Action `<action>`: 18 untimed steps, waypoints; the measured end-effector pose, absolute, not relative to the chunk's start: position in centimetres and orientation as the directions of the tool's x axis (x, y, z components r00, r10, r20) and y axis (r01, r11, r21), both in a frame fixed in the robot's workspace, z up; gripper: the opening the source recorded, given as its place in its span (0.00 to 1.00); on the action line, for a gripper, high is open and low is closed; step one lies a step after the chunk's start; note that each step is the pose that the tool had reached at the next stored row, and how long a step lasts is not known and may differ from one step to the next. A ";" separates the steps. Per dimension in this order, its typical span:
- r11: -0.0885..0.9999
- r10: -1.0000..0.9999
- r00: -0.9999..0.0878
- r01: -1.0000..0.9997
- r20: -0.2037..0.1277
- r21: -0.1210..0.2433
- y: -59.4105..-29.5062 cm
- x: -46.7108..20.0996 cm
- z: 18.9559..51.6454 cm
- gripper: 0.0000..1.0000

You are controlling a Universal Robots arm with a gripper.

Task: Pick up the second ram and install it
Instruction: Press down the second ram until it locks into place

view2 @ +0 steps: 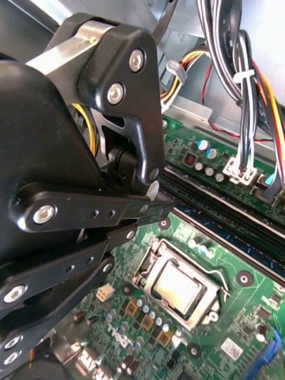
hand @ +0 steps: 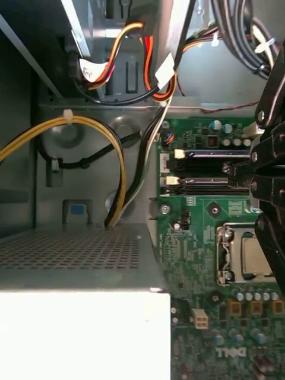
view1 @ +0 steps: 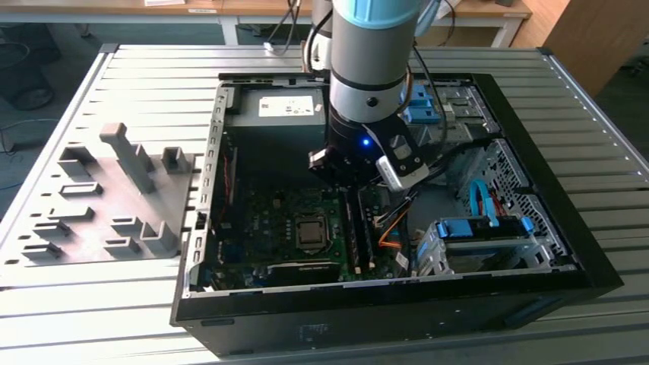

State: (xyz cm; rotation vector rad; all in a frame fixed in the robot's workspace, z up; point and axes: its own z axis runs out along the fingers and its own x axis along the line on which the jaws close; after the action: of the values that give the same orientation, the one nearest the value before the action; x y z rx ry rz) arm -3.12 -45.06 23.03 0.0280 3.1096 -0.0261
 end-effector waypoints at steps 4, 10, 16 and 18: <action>1.000 0.017 -0.999 0.017 -0.032 -0.017 -45.0 -3.1 22.3 0.10; 1.000 0.017 -0.999 0.017 -0.032 -0.017 -45.0 -3.2 21.7 0.10; 1.000 0.017 -0.999 0.017 -0.037 -0.016 -45.0 -3.2 22.5 0.10; 1.000 0.017 -0.999 0.017 -0.037 -0.016 -45.2 -3.2 22.6 0.10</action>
State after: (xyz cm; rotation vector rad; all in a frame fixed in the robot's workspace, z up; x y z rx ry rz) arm -3.20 -45.16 22.64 0.0265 3.1040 -0.0253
